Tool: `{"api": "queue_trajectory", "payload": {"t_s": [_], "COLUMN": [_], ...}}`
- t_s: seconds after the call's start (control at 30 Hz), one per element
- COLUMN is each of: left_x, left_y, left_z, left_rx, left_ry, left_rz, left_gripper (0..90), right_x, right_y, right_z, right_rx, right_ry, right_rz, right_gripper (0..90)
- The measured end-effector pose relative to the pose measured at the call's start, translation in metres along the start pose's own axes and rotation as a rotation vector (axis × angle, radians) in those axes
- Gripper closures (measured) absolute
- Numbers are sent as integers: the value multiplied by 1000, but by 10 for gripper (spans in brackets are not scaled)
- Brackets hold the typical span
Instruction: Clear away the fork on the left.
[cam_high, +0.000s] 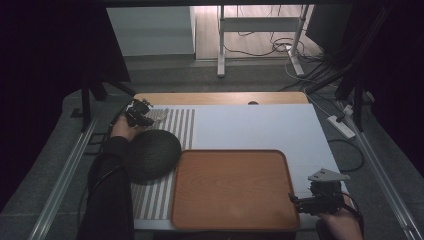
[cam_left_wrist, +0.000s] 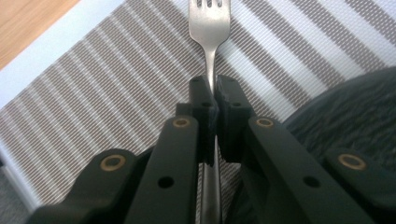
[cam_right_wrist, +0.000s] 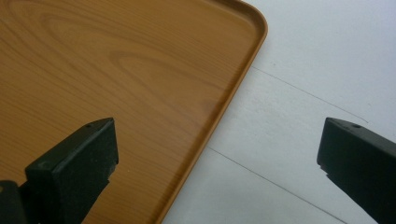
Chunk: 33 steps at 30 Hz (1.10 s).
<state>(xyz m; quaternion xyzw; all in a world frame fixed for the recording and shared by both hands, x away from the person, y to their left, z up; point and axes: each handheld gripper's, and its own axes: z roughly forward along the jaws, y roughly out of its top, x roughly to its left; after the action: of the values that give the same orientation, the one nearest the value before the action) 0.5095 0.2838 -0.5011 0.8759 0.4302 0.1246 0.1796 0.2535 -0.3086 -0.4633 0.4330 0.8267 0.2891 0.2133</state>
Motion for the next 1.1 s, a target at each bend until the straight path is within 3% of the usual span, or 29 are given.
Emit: {"api": "queue_trajectory", "payload": {"t_s": [0.17,0.43,0.47,0.67,1.1], "left_x": [8,3,-1,-16,-56], "left_y": [-7,-12,-12,-16,-29], "left_z": [-14,-24,-26,-27,-39], "left_rx": [12,11,9,-4,-13], "left_ry": [-4,-72,-94,-145,-173], "left_rz": [-18,-50,-68,-82,-72], "left_gripper": [862,862,862,861,861], "right_x": [0,0,0,0,0], "right_y": [0,0,0,0,0], "right_z": [0,0,0,0,0], "right_rx": [1,3,4,3,2], "right_ry": [0,-1,-3,-1,-1], "right_rz": [1,2,0,1,-1], "right_gripper": [0,0,0,0,0]}}
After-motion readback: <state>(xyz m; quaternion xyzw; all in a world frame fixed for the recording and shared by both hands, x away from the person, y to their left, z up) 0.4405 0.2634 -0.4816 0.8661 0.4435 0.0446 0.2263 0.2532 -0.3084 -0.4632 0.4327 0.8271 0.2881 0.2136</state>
